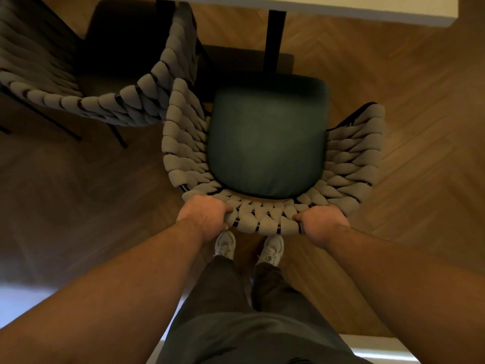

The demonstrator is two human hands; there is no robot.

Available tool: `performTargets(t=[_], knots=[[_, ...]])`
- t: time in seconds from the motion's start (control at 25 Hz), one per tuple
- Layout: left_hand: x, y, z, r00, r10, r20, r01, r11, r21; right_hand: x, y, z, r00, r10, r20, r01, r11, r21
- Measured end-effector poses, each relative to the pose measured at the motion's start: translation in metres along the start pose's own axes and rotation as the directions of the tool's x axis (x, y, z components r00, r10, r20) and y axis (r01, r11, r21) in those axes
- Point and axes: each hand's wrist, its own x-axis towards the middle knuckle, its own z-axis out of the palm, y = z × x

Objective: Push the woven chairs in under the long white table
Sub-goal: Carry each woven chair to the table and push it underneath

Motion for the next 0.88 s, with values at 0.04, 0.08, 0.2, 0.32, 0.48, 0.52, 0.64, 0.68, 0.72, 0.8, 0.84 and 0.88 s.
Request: performTargets(t=[0.04,0.08,0.2,0.32,0.48,0.52,0.64,0.68,0.72,0.8,0.84,0.88], knots=[[0.001,0.000,0.002,1.000,0.001,-0.021,-0.001,1.000,-0.005,0.002,0.003,-0.002,1.000,0.007,-0.005,-0.007,1.000,0.005],[0.003,-0.002,0.003,0.999,0.003,-0.037,-0.003,1.000,-0.015,0.002,0.004,-0.004,1.000,0.012,-0.004,-0.012,1.000,0.012],[0.006,-0.013,0.013,1.000,0.013,-0.022,-0.014,0.998,-0.064,0.003,0.003,-0.003,1.000,0.022,-0.009,-0.021,0.999,0.024],[0.009,-0.028,0.019,0.997,-0.074,-0.015,0.072,0.991,-0.111,0.005,-0.006,-0.003,0.998,0.062,0.020,-0.063,0.996,0.064],[0.017,-0.061,0.019,0.933,-0.324,-0.154,0.272,0.918,-0.288,0.008,-0.055,-0.022,0.997,-0.025,0.078,0.003,0.962,0.272],[0.019,-0.068,0.015,0.902,-0.396,-0.172,0.312,0.873,-0.374,0.011,-0.070,-0.028,0.995,-0.064,0.081,0.034,0.942,0.335],[0.023,-0.091,-0.010,0.826,-0.562,-0.035,0.309,0.504,-0.807,0.024,-0.110,-0.048,0.991,-0.120,0.054,0.087,0.906,0.415],[0.027,-0.099,-0.013,0.817,-0.574,0.054,0.275,0.306,-0.911,0.030,-0.121,-0.056,0.992,-0.123,0.040,0.094,0.898,0.429],[0.031,-0.105,-0.014,0.816,-0.556,0.156,0.269,0.127,-0.955,0.035,-0.130,-0.063,0.991,-0.126,0.037,0.097,0.890,0.445],[0.043,-0.110,-0.009,0.816,-0.487,0.310,0.253,-0.181,-0.950,0.043,-0.146,-0.075,0.989,-0.145,0.036,0.111,0.878,0.466],[0.049,-0.110,-0.005,0.807,-0.472,0.354,0.230,-0.300,-0.926,0.045,-0.152,-0.078,0.987,-0.153,0.039,0.118,0.877,0.465],[0.053,-0.109,-0.005,0.795,-0.463,0.392,0.221,-0.381,-0.898,0.047,-0.156,-0.080,0.987,-0.156,0.047,0.117,0.879,0.462]])
